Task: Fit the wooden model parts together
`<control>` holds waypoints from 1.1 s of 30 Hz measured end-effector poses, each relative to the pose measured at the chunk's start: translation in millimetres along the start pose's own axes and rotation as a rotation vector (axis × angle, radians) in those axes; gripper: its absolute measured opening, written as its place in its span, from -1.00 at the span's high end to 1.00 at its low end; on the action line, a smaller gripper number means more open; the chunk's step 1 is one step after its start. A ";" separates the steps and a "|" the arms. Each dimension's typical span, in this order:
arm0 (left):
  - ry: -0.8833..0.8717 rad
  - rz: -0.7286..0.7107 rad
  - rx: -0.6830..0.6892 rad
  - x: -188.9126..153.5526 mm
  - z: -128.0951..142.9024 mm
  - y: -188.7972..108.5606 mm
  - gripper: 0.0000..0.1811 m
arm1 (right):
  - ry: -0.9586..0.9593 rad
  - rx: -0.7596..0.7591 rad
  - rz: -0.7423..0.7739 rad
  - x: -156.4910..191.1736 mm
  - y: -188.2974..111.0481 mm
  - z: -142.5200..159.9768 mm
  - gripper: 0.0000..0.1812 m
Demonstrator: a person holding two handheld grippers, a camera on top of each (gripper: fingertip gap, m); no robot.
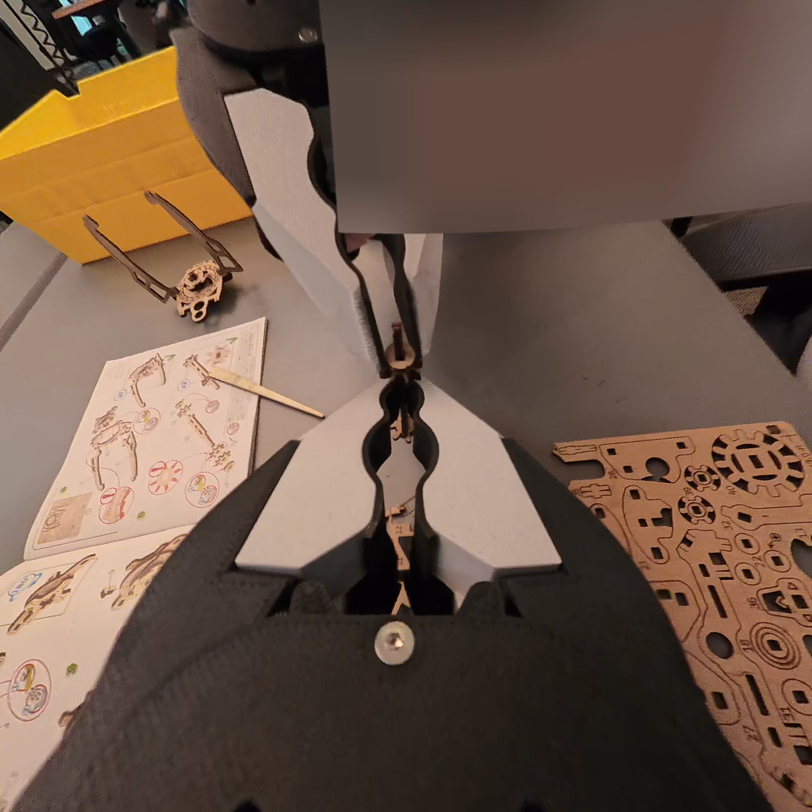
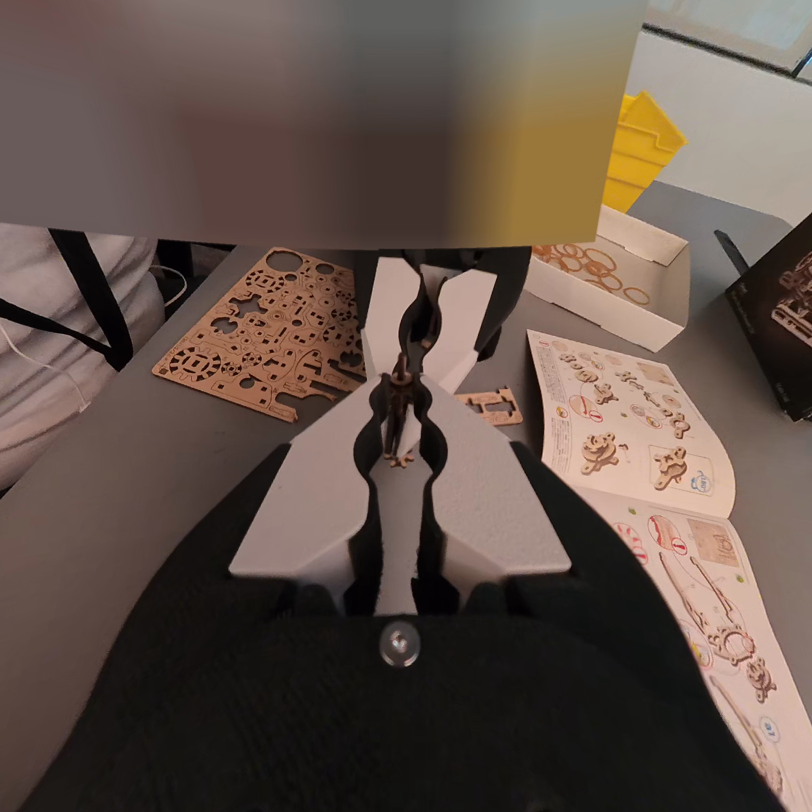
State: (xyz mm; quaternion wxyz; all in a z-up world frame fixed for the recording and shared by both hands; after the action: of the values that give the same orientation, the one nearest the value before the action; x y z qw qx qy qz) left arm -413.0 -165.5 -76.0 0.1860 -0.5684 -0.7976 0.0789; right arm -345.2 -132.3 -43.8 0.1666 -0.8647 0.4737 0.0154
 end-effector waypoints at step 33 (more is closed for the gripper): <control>0.001 -0.003 0.090 0.4 11.8 4.2 1.00 | 0.076 0.062 -0.023 -3.5 1.2 14.8 0.85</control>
State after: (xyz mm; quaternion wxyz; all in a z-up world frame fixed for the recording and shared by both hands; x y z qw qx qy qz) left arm -414.0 -162.7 -88.1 0.2120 -0.5581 -0.7941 0.1142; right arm -346.2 -125.6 -57.4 0.1754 -0.8644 0.4701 -0.0340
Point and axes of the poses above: each gripper's, where its closed fingertips meet, y out along the fingers, z out of its underside, x = y × z across the jaws, the point moved 6 cm from there along -y, back along the fingers, and after that the axes turned 6 degrees about -x, right-handed, at the moved point
